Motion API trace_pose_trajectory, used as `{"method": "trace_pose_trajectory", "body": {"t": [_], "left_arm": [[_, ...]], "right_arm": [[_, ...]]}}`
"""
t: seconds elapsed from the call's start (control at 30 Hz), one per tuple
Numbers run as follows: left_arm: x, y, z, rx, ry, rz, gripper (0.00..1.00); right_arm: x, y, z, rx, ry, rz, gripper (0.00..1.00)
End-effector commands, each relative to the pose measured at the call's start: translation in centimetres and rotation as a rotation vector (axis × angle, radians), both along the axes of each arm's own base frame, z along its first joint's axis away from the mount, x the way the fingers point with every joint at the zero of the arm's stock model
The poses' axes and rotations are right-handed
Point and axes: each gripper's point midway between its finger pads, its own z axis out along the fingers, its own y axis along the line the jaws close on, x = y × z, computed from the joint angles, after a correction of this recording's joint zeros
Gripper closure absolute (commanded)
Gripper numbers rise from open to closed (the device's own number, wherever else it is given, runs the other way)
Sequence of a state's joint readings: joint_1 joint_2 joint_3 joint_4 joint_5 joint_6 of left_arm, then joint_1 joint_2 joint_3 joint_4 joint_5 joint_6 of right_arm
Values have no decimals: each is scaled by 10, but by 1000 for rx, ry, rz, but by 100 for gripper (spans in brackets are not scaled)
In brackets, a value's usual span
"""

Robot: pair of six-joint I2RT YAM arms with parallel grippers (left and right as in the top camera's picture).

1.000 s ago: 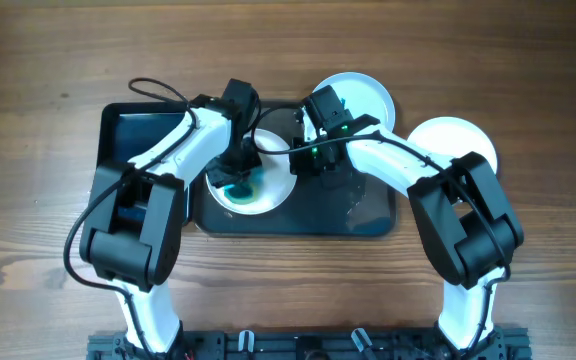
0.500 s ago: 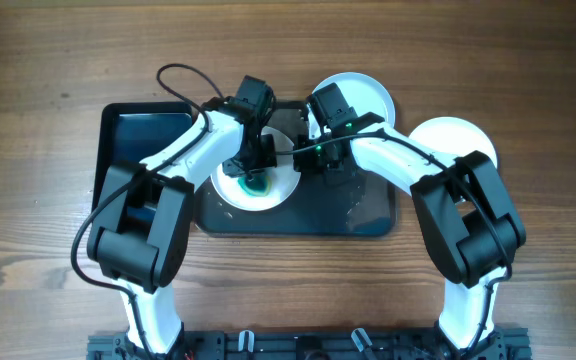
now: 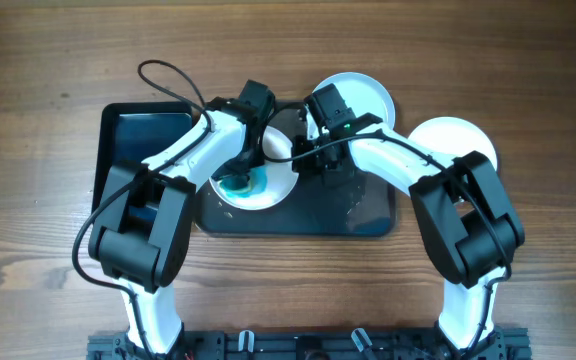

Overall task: Clean dirty plates on tray and stack at the side
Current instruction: 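Scrub the plate's blue stain with the sponge in the left gripper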

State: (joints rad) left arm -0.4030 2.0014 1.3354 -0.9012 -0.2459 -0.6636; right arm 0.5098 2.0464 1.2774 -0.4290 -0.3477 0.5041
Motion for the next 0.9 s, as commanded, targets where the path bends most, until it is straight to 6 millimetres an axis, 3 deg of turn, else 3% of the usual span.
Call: {"method": "trace_pose_trajectory", "body": {"t": [0.0, 0.2, 0.27, 0.37, 0.47, 0.6, 0.73, 0.8, 0.87], "left_arm": [[-14, -12, -13, -82, 85, 17, 96], [-29, -105, -3, -574, 177, -301, 96], [-29, -118, 1, -639, 172, -347, 96], [-20, -119, 2, -641, 131, -351, 96], [-2, -109, -1, -588, 69, -306, 96], [34, -50, -10, -283, -76, -126, 96], [35, 3, -7, -31, -125, 51, 96], [30, 18, -4, 45, -125, 90, 96], [25, 20, -5, 54, -100, 87, 96]], "right_arm": [[-9, -5, -22, -39, 45, 5, 96], [-9, -5, -22, -39, 45, 6, 96], [-9, -5, -22, -39, 46, 6, 96], [-9, -5, -22, -39, 46, 5, 96], [-9, -5, -22, -39, 47, 4, 96], [-9, -5, -22, -40, 47, 5, 96], [-10, -6, -22, -41, 49, 6, 96], [-10, -6, -22, -41, 48, 6, 96], [-9, -5, -22, -39, 45, 5, 96]]}}
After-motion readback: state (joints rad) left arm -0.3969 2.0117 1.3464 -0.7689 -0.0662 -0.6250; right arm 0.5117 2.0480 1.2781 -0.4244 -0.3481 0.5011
